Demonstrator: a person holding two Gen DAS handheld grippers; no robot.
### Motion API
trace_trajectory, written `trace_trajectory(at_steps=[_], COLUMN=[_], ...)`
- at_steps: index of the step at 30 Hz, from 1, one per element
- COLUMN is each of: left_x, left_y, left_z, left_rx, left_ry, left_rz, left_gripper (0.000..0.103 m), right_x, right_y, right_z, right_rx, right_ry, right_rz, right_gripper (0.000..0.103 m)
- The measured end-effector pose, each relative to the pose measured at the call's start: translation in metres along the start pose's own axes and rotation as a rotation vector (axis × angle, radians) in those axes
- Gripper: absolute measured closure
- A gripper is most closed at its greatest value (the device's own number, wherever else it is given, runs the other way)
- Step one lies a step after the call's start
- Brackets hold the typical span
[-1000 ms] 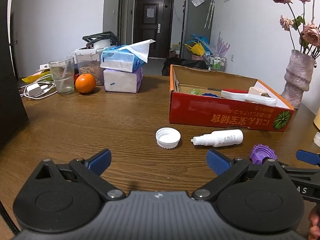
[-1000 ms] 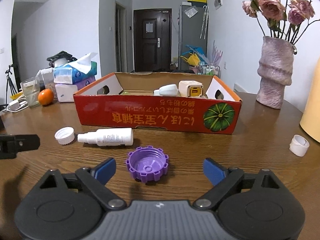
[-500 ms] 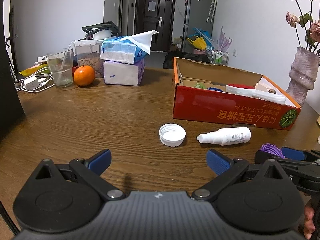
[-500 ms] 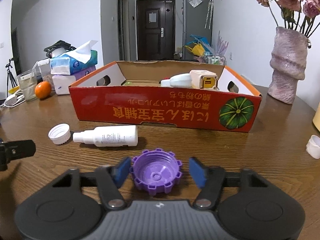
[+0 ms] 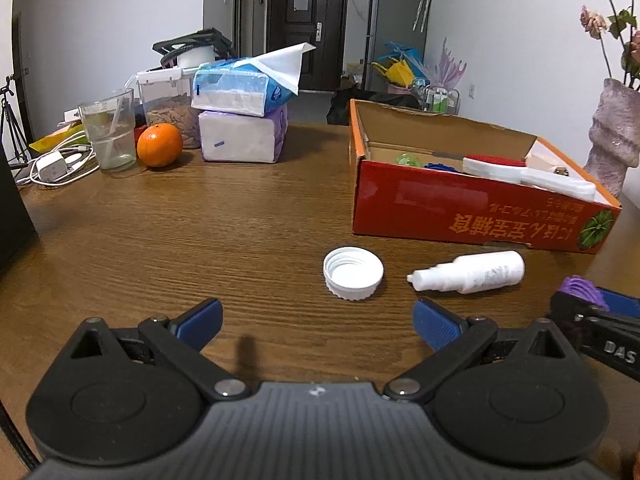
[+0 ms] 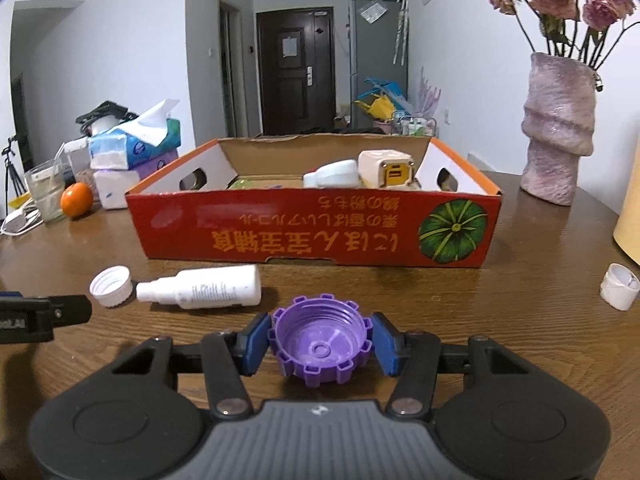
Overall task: Organize rigid objects
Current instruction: 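Grasp the white bottle cap with the left tool while right tool holds purple cap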
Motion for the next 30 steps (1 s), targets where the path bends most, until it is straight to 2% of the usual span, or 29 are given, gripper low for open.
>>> trace_trajectory(at_steps=[13,18,20,30], left_x=[0.000,0.002,0.003,0.009], left_y=[-0.009,-0.014,-0.016,-0.015], left_z=[0.037,0.044,0.046,0.045], left_rx=[-0.059,-0.048,-0.049,-0.044], left_ry=[0.012,0.018,0.026,0.062], left_rz=[0.022,0.021,0.022,0.053], left_gripper=[0.000,0.000,0.006,0.049], right_x=[0.008,0.008,0.008,0.005], right_y=[-0.003,-0.002,-0.002,-0.001], right_z=[-0.002,-0.002,-0.002,-0.003], right_rx=[0.026,0.026,0.026,0.026], right_ry=[0.029,0.029,0.029,0.024], right_rz=[0.030,0.031,0.030,0.019], right_gripper=[0.050,0.050,0.050,0.050])
Point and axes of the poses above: each gripper's, at about its wrist camera, not at the fingertips, and z roughly the way its jaws point, x to its right, y to its underside, the point moved 6 cm from there along z, roughly the way its jaws point, and after that the axes turned 2 degrees about -z, right-handed, at the moved point
